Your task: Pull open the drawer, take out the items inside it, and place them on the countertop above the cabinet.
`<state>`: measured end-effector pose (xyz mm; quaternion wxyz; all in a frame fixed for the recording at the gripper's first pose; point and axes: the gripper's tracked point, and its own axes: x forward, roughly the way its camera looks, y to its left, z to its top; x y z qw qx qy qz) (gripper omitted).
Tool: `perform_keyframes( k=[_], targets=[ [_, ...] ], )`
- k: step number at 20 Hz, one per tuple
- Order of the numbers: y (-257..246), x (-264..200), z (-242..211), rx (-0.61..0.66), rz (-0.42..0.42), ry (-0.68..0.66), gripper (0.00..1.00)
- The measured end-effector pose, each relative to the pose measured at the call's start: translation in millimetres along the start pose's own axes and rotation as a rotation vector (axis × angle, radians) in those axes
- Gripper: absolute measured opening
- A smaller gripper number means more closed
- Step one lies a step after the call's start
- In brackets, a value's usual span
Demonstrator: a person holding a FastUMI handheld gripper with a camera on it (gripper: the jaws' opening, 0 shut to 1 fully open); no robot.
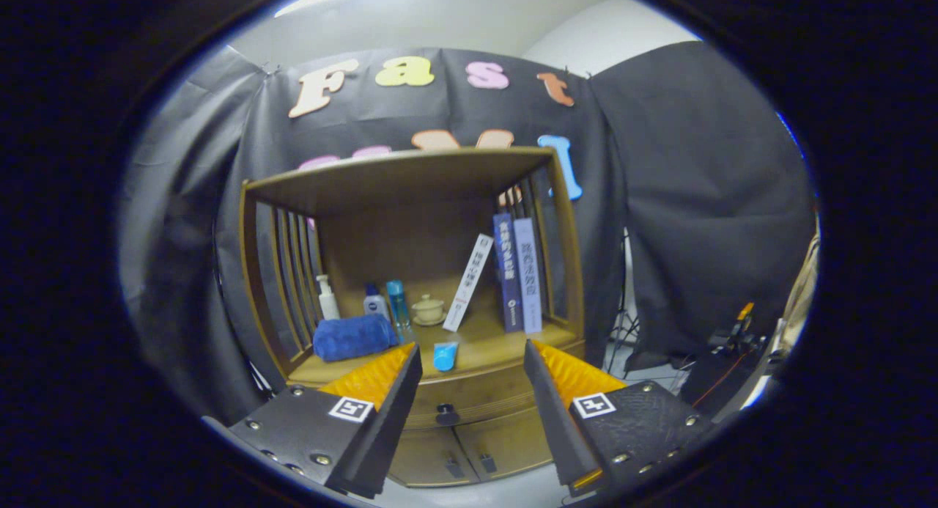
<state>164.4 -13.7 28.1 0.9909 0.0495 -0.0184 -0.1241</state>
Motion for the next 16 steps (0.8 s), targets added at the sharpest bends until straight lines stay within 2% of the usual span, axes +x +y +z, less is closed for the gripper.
perform_keyframes(
  k=[4, 8, 16],
  targets=[
    [-2, -45, 18, -0.021, 0.012, -0.044, 0.84],
    [-5, -72, 11, -0.051, 0.029, -0.044, 0.84],
    [-3, -80, 22, -0.081, 0.033, -0.085, 0.84]
  ],
)
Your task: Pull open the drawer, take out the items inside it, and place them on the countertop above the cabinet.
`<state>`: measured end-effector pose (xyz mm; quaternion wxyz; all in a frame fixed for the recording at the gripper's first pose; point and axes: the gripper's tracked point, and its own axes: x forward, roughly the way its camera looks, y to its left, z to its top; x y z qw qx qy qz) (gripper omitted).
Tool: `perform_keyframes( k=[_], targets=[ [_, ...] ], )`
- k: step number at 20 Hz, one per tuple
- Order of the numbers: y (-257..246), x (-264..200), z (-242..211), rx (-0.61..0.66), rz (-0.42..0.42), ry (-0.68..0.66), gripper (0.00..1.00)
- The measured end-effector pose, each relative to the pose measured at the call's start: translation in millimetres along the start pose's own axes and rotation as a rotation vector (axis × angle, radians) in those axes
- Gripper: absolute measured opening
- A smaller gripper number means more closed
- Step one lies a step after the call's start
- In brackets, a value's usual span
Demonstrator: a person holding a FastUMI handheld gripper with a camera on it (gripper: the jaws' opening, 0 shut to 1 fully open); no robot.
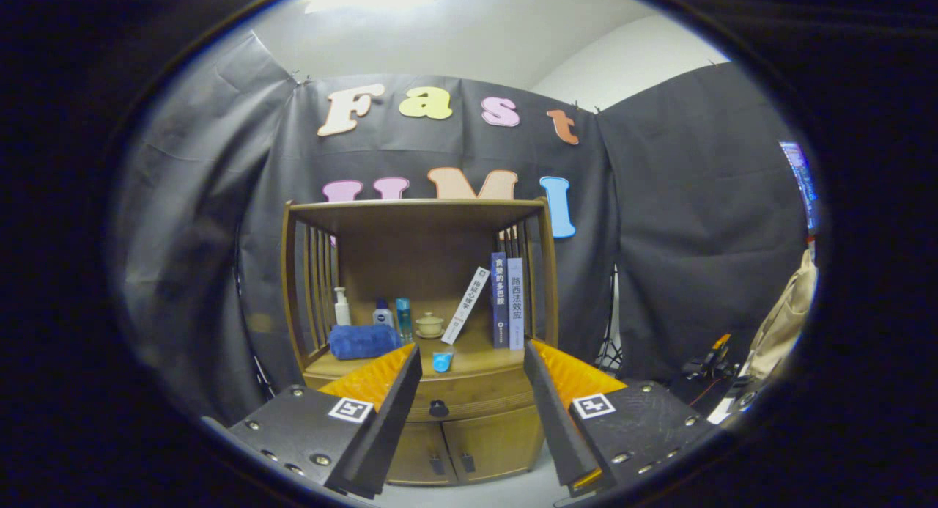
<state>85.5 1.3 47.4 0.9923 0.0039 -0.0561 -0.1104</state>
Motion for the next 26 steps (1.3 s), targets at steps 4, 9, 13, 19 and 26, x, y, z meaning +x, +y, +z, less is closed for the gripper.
perform_keyframes(
  k=[4, 9, 13, 19, 26],
  targets=[
    [6, -2, 6, -0.036, 0.016, -0.023, 0.84],
    [3, -2, 11, -0.099, -0.001, -0.040, 0.84],
    [0, 6, 5, -0.124, 0.037, -0.032, 0.59],
    [-25, 36, -14, -0.151, 0.101, -0.019, 0.53],
    [-74, 82, -28, -0.177, 0.144, -0.037, 0.51]
  ],
)
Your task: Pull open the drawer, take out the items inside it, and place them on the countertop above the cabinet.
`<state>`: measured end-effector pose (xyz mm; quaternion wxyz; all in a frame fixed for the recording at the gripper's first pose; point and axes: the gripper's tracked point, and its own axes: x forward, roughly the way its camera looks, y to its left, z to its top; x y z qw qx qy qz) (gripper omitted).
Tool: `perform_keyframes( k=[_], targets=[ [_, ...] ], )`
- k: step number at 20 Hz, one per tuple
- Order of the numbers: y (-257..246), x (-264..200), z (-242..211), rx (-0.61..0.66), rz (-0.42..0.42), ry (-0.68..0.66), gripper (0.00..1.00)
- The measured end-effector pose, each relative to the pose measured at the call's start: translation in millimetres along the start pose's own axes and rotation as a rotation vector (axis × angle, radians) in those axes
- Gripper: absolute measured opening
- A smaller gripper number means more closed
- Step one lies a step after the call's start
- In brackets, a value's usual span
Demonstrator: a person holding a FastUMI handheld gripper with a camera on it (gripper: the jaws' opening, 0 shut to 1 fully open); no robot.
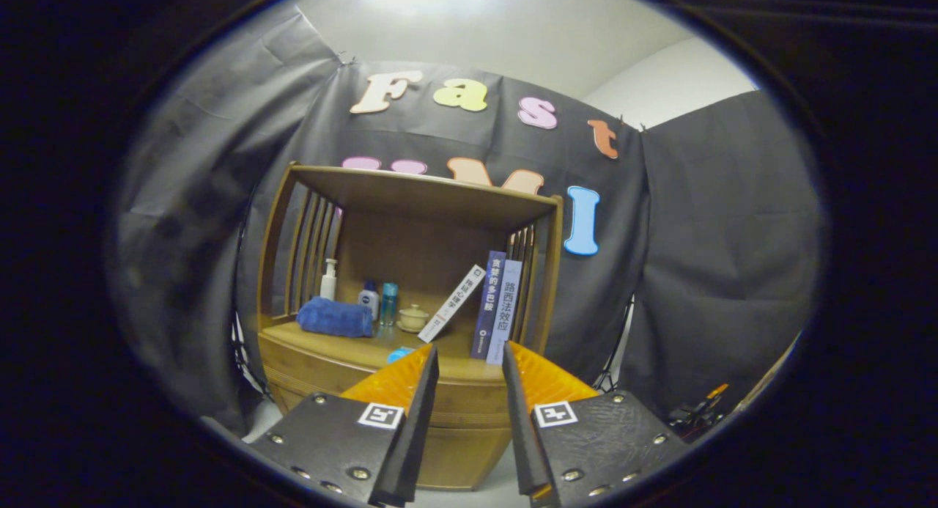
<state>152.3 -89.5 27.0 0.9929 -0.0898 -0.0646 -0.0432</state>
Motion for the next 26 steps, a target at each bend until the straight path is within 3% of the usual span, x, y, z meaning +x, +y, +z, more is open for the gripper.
perform_keyframes(
  k=[7, 17, 26],
  targets=[
    [-53, 30, -42, 0.049, 0.031, 0.011, 0.51],
    [-162, 48, -132, 0.142, -0.049, 0.006, 0.51],
    [-193, 41, -176, 0.089, -0.037, 0.069, 0.51]
  ],
)
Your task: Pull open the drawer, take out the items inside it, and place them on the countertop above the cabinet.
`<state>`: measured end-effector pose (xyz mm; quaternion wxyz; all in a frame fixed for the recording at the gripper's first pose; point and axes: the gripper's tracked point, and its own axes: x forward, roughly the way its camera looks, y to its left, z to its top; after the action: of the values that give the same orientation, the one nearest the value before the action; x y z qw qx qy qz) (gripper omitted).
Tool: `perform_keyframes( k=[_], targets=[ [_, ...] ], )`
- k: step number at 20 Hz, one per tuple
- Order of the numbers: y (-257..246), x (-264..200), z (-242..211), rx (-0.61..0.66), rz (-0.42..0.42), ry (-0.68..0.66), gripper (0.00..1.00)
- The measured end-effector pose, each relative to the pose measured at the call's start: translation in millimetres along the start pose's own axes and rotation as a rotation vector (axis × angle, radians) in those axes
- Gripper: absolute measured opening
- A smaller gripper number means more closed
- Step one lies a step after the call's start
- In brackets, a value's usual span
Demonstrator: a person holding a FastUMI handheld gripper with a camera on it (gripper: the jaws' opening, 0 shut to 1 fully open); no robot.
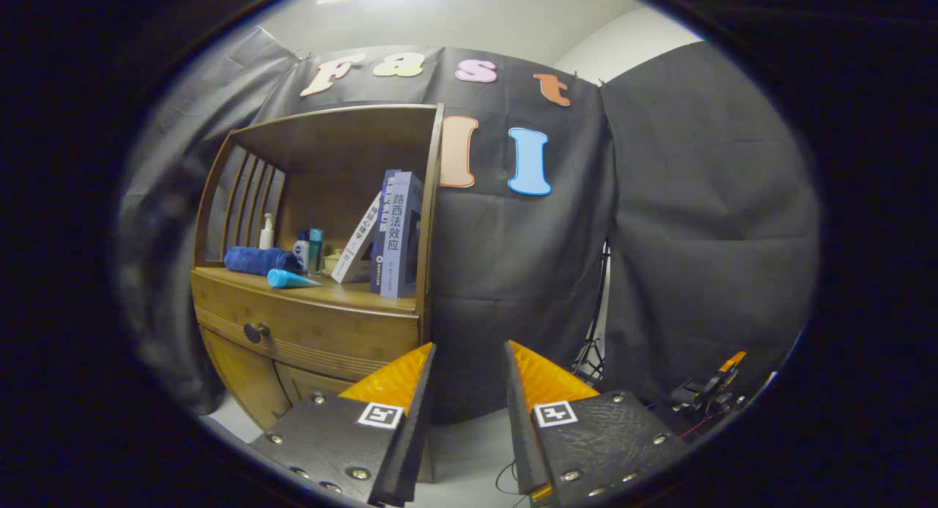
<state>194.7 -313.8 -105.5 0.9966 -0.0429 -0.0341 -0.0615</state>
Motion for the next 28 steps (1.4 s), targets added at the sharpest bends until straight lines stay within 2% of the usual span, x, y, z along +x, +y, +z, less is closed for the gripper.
perform_keyframes(
  k=[6, 22, 24, 28],
  targets=[
    [-8, -10, -9, -0.005, -0.018, 0.047, 0.51],
    [12, -15, -6, 0.028, 0.044, 0.049, 0.51],
    [3, -19, -11, -0.013, 0.010, 0.085, 0.51],
    [1, -19, -3, 0.016, 0.018, 0.052, 0.51]
  ],
)
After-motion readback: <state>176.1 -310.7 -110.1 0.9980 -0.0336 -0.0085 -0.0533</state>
